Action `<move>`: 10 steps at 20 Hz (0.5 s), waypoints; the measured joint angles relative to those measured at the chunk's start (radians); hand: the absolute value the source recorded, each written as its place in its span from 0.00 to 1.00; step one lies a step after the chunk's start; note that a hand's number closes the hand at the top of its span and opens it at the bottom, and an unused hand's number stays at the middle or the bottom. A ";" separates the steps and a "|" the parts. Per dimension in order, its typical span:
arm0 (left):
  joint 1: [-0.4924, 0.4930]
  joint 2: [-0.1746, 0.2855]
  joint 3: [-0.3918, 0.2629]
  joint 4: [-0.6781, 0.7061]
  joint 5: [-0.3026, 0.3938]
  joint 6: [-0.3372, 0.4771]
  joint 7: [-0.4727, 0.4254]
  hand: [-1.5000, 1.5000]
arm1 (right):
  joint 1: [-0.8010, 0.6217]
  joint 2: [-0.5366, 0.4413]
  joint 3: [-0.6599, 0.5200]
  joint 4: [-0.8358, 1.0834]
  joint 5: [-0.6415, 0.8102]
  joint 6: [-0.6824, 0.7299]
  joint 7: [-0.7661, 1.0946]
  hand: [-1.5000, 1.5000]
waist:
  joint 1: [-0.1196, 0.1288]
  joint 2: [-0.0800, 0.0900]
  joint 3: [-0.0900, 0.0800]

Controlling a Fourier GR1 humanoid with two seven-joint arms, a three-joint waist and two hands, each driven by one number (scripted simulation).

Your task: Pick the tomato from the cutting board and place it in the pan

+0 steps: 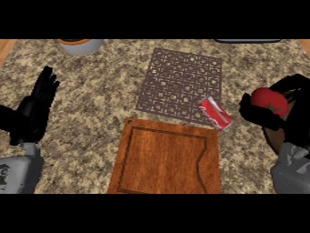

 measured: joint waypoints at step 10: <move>0.015 -0.005 -0.005 -0.015 -0.002 -0.009 -0.009 0.50 | 0.122 -0.226 -0.324 0.314 -0.184 -0.178 -0.345 1.00 | 0.011 0.003 0.001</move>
